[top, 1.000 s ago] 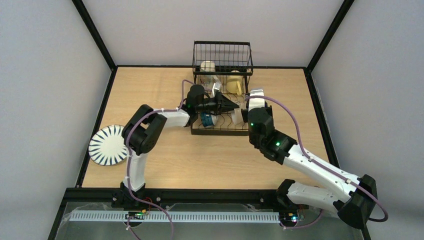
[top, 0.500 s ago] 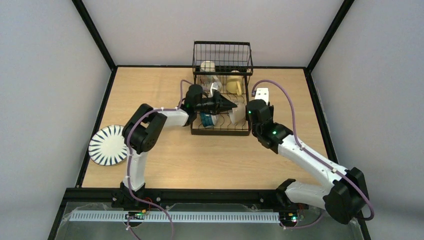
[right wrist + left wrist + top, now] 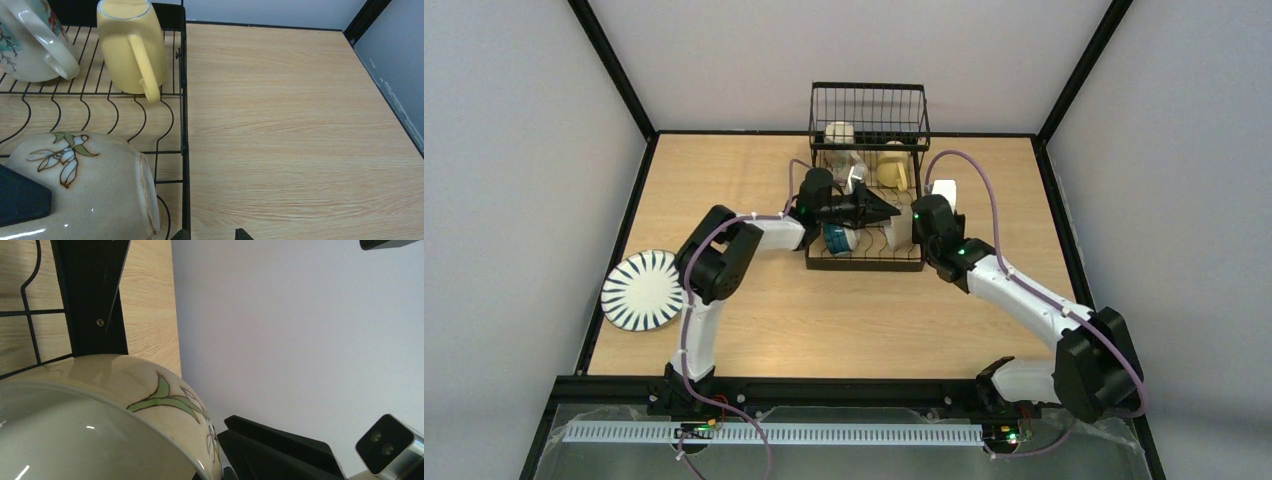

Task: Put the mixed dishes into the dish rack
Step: Insert the bowl into the dish rack.

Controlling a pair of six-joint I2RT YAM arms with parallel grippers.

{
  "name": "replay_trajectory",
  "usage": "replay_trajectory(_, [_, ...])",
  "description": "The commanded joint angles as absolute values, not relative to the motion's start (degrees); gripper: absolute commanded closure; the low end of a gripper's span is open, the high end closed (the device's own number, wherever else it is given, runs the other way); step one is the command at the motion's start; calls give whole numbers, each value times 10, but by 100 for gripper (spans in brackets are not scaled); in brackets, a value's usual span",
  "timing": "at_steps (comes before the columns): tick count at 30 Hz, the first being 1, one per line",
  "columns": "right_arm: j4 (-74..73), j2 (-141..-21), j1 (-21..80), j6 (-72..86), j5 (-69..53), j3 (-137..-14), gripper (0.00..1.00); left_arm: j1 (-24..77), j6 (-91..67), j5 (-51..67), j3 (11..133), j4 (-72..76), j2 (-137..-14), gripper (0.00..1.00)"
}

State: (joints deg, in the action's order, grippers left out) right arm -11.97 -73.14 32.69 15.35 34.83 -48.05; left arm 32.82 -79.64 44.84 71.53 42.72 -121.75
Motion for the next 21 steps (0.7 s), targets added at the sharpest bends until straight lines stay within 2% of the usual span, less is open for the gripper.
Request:
replay_trajectory(1, [-110, -752, 322, 170, 327, -486, 49, 325, -786, 459, 746, 457, -1225, 98])
replay_trajectory(21, [-102, -809, 297, 186, 327, -502, 47, 325, -785, 466, 779, 451, -1260, 98])
